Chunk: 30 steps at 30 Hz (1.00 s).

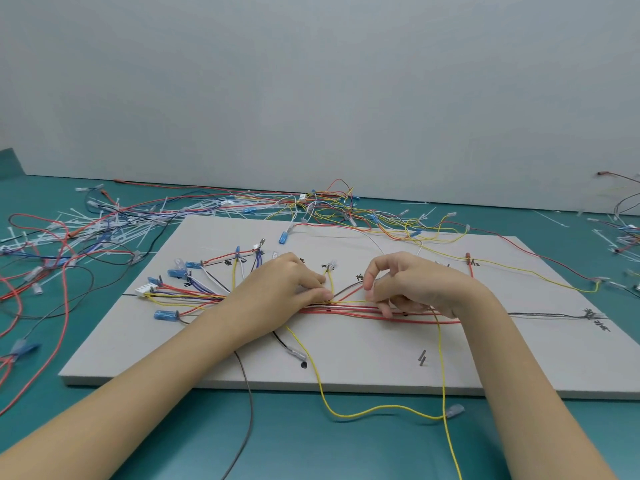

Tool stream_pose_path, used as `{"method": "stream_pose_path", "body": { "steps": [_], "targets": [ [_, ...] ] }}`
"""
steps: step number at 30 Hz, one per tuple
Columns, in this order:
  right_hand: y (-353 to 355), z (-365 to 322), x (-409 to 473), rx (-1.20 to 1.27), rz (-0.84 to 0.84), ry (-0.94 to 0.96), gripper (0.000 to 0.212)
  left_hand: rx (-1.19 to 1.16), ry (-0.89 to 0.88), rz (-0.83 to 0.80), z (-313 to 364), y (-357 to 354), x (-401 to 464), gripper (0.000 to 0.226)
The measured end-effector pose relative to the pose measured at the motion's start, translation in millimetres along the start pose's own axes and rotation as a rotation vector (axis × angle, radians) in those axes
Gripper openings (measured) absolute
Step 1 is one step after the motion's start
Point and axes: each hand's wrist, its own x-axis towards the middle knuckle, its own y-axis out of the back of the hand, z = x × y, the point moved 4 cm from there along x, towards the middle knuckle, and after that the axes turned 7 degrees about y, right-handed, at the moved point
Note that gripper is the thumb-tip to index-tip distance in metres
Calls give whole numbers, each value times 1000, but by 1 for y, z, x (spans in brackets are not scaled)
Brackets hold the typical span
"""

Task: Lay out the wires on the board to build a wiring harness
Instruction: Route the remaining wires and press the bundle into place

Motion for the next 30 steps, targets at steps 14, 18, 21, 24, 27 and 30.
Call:
{"method": "stream_pose_path", "body": {
  "steps": [14, 18, 21, 24, 27, 30],
  "targets": [
    [40, 17, -5, -316, 528, -105, 14, -38, -6, 50, 1, -1, -1, 31],
    [27, 5, 5, -564, 559, -28, 20, -23, -49, 67, 5, 0, -2, 27],
    [20, -1, 11, -722, 563, 25, 29, -42, -83, 113, 11, 2, -4, 18],
    [18, -1, 12, -755, 599, 61, 30, -25, -110, 113, 19, -1, -6, 8],
    [20, 3, 13, -800, 632, 33, 26, 10, -120, 90, 25, -4, -8, 6],
    [21, 6, 15, -816, 650, 31, 24, 15, -110, 83, 26, -3, -9, 7]
  ]
}}
